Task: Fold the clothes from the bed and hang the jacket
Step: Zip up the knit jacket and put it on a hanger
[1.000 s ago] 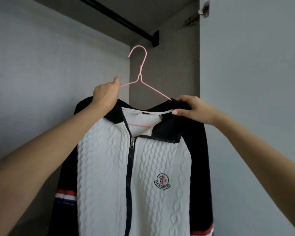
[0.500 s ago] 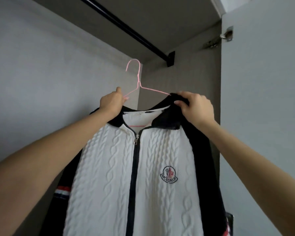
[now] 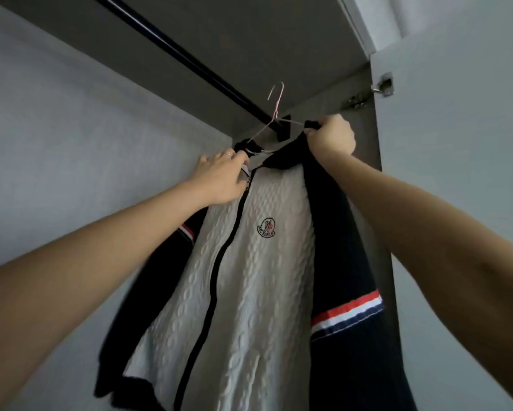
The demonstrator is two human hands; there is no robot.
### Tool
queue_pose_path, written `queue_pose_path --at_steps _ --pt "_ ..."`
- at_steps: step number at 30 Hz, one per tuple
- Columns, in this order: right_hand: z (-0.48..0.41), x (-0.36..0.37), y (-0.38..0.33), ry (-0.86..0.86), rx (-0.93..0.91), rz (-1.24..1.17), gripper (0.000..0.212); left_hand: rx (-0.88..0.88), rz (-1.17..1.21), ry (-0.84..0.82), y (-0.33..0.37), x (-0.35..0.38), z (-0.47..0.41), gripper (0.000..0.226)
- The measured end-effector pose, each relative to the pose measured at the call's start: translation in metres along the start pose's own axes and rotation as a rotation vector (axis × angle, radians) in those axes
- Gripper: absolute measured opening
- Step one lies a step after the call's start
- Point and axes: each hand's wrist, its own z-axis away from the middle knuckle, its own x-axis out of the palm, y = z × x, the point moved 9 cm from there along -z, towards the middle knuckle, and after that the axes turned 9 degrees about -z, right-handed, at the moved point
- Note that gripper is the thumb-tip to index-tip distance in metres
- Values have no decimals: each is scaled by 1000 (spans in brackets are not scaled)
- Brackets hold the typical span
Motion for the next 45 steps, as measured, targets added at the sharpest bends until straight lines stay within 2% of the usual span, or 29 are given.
queue_pose_path --at_steps 7,11,15,17,19,21,25,27,29,31,34,36,37,39,42,44,45 --pt "-5 62 5 -74 -15 85 21 -13 -14 -14 -12 13 0 45" --pt "-7 72 25 -121 -92 196 27 -16 13 -41 -14 29 -2 45" --pt "-6 66 38 -173 -194 484 33 -14 102 -102 0 65 -1 46" --pt "10 67 46 -222 -186 707 49 -28 194 -181 11 97 5 52" --pt "42 73 49 -339 -225 858 69 -35 335 -249 28 131 14 63" --pt "90 83 60 -543 -283 899 77 -47 452 -338 52 167 34 73" --pt "229 79 147 -1180 -187 1055 82 -12 574 -536 126 246 112 90" --pt "283 59 189 -1360 -222 1236 79 77 520 -789 168 285 180 86" --pt "315 40 205 -1322 -281 1319 70 151 608 -1074 206 307 261 75" --pt "349 26 208 -1288 -277 1271 66 233 699 -1252 236 298 333 68" --pt "423 9 208 -1487 -214 1169 66 290 520 -1422 240 276 418 67" --pt "479 -10 196 -1627 -243 1086 61 232 457 -1516 238 241 474 71" --pt "501 -13 187 -1655 -243 1002 59 184 444 -1511 233 227 494 73" --pt "535 -9 163 -1675 -185 746 57 83 381 -1498 212 196 522 75" --pt "616 -5 119 -1769 -7 162 51 -30 326 -1609 195 115 598 89" --pt "669 -3 100 -1793 72 -49 48 -96 174 -1453 182 81 632 98" --pt "691 -3 94 -1796 64 -80 47 -82 34 -1303 177 69 633 98"
